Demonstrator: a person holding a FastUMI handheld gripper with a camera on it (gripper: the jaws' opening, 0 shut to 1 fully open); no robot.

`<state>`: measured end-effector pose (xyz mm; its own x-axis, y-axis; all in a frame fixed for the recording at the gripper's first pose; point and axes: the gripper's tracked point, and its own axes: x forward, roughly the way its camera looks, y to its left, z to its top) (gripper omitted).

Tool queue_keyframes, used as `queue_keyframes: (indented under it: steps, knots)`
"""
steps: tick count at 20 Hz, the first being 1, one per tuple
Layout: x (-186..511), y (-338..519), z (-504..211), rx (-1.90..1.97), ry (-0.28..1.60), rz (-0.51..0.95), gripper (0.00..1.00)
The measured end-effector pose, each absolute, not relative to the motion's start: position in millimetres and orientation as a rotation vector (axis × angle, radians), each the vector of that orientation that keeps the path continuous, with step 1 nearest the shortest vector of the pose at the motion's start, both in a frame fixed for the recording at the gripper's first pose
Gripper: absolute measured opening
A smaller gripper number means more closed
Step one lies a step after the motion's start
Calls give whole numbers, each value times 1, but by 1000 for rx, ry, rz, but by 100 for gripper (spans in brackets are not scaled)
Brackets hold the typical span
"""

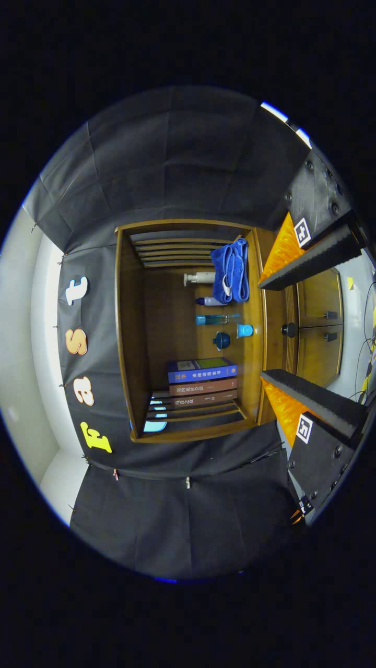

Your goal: Pull open the drawer, take out the items inside it, and place them on the countertop above the cabinet.

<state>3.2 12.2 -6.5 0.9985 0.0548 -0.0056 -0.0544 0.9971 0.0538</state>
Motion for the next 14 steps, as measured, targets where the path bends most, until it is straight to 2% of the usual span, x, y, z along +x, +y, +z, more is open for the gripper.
queue_keyframes:
  steps: [7,14]
  knots:
    - [-8,37,48,-5,-24,109,100]
    - [-15,18,62,69,-73,89,99]
